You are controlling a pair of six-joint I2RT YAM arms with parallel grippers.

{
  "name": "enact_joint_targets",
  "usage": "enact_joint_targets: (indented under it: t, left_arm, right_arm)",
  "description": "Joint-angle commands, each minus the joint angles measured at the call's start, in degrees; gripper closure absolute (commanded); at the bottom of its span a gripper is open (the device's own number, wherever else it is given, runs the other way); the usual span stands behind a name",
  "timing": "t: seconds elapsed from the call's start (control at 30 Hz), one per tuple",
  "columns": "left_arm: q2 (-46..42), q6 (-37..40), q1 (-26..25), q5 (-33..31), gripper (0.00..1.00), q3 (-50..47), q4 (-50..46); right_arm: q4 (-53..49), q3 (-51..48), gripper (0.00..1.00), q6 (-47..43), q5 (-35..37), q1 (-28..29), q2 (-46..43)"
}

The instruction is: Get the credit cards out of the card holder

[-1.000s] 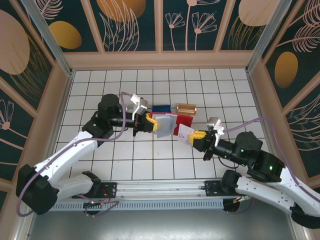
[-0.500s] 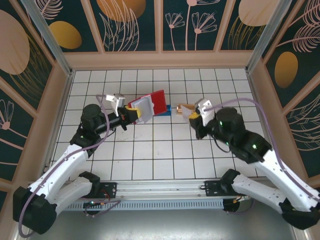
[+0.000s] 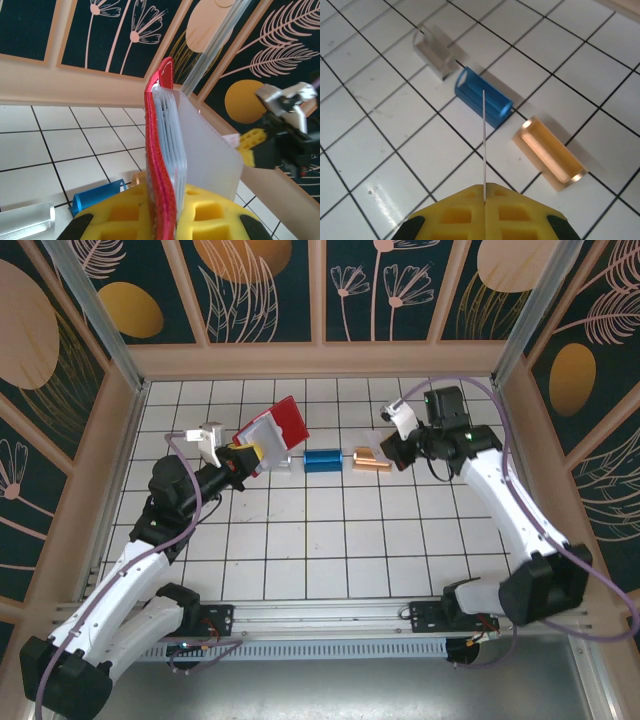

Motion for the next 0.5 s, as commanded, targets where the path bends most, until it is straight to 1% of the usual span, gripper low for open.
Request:
enact_joint_targets:
  t: [0.0, 0.1, 0.17, 0.3, 0.47]
  left_arm:
    - [-0.1, -2.7, 0.2, 0.5, 1.00, -1.1, 4.4]
    - [-0.2, -2.9, 0.2, 0.9, 1.00, -1.0, 4.7]
    - [0.3, -3.0, 0.2, 1.6, 1.00, -0.7, 5.0]
    - [2.2, -2.7, 0.2, 3.7, 1.00, 1.1, 4.5]
    - [4.0, -3.0, 0.2, 6.2, 1.00, 1.5, 5.8]
  right_arm:
    - [-8.4, 6.7, 1.00, -11.8, 3.3, -0.9, 6.5]
    - [-13.7, 10.6, 1.00, -20.6, 7.8, -0.9, 12.0]
    - [-14.5, 12.6, 1.00, -23.8, 10.4, -0.7, 15.1]
    - [-15.7, 18.1, 1.00, -28.3, 12.4, -0.9, 21.7]
    - [-16.8, 23.0, 1.00, -30.4, 14.8, -0.7, 28.6]
